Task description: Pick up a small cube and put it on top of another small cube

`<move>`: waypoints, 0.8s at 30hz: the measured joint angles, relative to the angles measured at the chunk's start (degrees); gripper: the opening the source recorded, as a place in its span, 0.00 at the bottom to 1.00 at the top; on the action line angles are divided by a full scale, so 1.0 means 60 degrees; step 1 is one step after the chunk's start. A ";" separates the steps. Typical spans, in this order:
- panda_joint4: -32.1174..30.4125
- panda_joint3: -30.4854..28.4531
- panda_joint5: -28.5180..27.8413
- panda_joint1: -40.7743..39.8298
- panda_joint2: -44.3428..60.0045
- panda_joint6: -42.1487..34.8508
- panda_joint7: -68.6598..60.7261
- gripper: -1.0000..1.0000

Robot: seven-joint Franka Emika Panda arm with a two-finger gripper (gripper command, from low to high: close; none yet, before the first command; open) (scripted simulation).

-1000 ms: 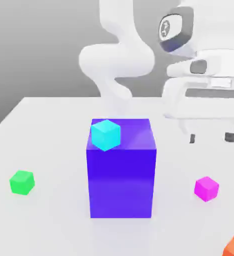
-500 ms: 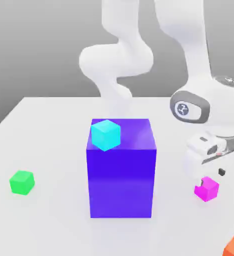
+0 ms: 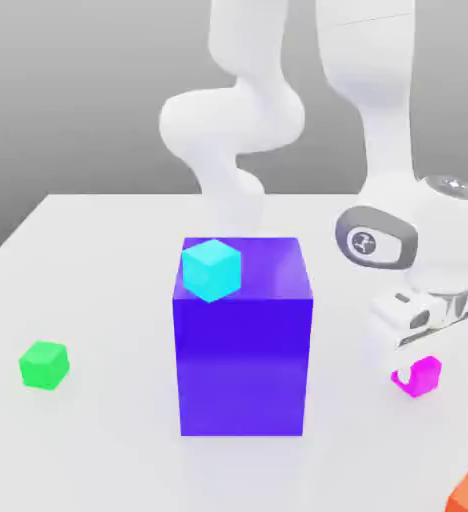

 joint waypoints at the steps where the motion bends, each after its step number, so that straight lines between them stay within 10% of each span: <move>1: -0.0060 0.0248 0.0317 -0.0177 -0.0219 -0.0150 -0.0240 0.00; 8: 0.0250 0.0925 0.2031 -0.0893 -0.1012 -0.1444 -0.1759 0.00; 24: 0.1312 -0.2982 0.3146 -0.5043 -0.1367 -0.3254 -0.1467 0.00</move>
